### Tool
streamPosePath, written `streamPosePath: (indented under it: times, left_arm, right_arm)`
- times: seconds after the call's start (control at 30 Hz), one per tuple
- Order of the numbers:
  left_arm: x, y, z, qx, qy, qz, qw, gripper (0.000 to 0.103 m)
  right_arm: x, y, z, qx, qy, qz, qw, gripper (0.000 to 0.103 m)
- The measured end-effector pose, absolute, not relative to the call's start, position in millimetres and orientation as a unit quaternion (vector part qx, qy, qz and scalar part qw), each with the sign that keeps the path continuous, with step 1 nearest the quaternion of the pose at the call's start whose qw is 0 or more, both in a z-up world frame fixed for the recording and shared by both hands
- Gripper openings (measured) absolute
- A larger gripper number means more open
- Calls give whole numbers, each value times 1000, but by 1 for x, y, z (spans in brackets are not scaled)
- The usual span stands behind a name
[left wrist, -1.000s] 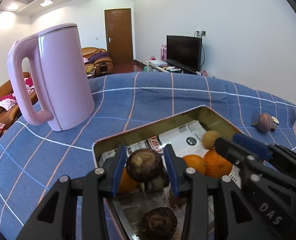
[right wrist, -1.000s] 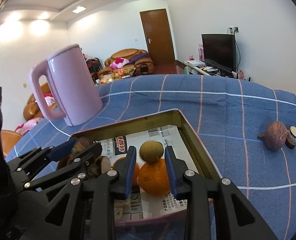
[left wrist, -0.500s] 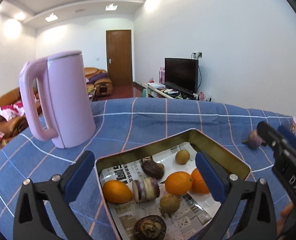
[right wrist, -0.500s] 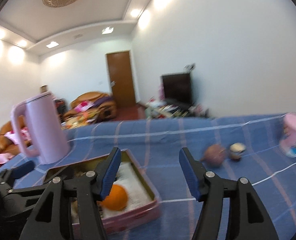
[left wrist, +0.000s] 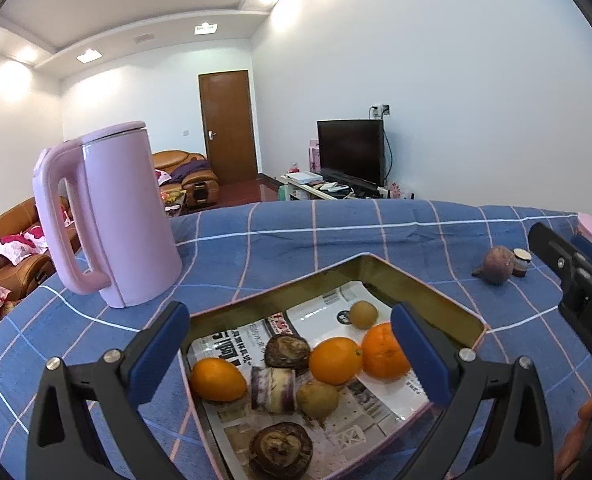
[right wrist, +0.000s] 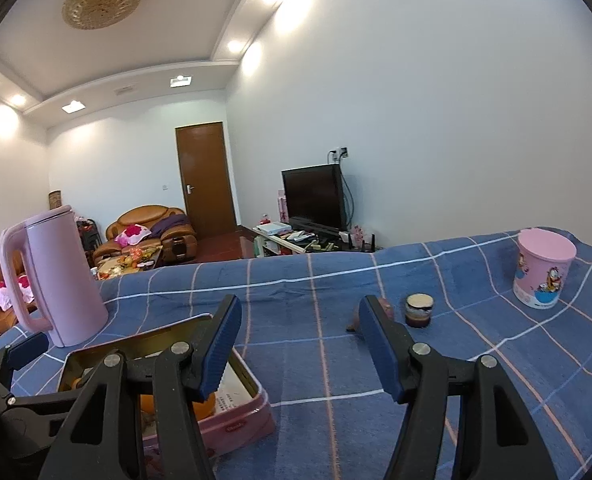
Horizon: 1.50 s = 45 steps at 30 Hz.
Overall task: Organize fruits
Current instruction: 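Withdraw both open tools and move them toward the purple fruit and jar, then grasp the small beige-lidded jar with the right tool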
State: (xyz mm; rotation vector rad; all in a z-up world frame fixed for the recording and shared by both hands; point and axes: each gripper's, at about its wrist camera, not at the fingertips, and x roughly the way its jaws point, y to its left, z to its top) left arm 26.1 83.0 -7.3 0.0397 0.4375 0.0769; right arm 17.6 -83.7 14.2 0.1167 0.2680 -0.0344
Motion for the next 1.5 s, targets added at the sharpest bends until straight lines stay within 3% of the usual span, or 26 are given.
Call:
streamPosePath:
  times: [0.33, 1.03, 1.5]
  left_arm:
    - [27, 70, -11, 9, 239, 16, 971, 103]
    - [37, 3, -11, 43, 260, -30, 964, 103]
    - [71, -70, -10, 71, 275, -72, 956, 103]
  right_arm:
    - [17, -113, 11, 84, 155, -46, 983, 63]
    - [24, -193, 12, 26, 183, -93, 978, 63]
    - [88, -235, -5, 53, 286, -49, 956, 63]
